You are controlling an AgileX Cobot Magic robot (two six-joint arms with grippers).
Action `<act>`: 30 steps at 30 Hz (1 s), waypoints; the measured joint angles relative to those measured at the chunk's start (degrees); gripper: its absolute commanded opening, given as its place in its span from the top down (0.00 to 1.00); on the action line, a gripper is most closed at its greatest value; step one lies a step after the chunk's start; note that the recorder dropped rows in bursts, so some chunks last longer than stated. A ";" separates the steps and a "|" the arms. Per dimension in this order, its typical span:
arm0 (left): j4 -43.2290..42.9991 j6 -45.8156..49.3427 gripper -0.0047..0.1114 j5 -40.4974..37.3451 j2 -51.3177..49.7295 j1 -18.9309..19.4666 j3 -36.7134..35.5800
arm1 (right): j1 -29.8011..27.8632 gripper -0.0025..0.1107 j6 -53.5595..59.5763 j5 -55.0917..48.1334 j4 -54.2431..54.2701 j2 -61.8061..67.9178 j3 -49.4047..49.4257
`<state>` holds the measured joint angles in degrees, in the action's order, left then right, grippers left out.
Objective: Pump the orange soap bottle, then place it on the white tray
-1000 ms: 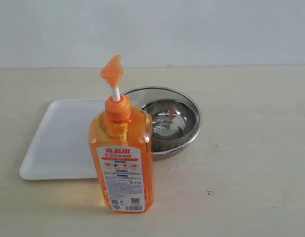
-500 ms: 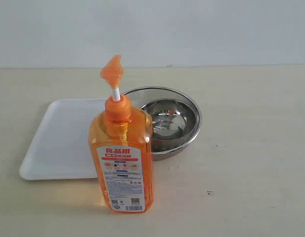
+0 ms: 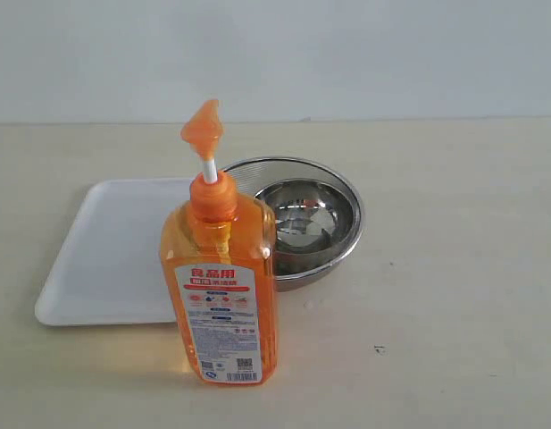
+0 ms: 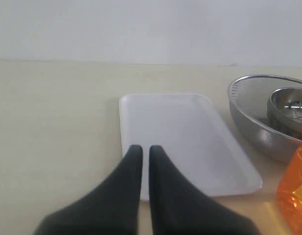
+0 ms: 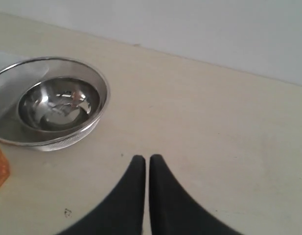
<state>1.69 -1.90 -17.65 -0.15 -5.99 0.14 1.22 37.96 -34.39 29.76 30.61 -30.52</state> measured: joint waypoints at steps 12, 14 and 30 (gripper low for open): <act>0.00 0.00 0.92 0.00 0.00 0.00 0.00 | 0.00 0.98 30.18 -9.90 19.57 15.43 -5.09; 0.00 0.00 0.92 0.00 0.00 0.00 0.00 | 0.00 0.98 33.56 -11.29 21.85 17.84 -5.24; 0.00 0.00 0.92 0.00 0.00 0.00 0.00 | 0.00 0.98 40.80 -17.16 27.20 22.08 -5.33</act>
<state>1.69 -1.90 -17.65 -0.15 -5.99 0.14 1.22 78.76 -51.55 56.96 52.69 -35.85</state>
